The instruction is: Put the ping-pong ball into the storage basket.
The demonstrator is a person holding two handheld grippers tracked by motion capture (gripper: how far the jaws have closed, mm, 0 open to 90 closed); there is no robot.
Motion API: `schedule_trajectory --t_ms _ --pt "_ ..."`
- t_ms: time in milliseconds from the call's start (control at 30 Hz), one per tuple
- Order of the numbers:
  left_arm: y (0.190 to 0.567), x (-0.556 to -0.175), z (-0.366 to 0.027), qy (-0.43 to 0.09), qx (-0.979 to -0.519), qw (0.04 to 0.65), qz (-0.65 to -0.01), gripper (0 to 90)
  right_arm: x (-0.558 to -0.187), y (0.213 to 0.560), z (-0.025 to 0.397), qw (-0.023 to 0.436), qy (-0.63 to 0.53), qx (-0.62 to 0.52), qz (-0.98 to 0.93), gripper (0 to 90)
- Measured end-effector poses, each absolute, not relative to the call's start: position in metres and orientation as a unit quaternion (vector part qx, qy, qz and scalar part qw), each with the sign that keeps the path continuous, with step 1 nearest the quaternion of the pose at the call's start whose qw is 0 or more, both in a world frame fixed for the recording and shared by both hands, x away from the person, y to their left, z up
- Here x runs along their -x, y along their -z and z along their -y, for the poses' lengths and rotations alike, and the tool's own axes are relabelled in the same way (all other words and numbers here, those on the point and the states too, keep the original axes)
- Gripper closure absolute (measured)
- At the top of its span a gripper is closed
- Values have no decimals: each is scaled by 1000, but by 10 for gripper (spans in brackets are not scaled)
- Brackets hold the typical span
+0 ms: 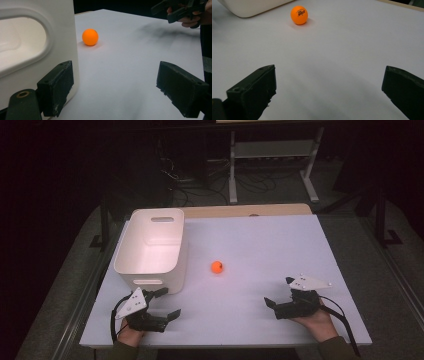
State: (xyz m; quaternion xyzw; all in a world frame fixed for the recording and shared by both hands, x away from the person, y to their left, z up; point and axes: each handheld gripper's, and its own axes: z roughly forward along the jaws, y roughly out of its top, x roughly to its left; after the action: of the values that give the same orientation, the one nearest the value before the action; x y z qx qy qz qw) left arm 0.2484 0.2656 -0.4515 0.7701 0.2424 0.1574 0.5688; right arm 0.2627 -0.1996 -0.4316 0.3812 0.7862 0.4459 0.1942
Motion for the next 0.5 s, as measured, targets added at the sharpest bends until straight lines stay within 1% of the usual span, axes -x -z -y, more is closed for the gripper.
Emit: schedule_trajectory --t_ms 500 --pt "452 -248 -266 -158 -769 570 -242 140 -266 432 199 188 -443 -387 -786 0"
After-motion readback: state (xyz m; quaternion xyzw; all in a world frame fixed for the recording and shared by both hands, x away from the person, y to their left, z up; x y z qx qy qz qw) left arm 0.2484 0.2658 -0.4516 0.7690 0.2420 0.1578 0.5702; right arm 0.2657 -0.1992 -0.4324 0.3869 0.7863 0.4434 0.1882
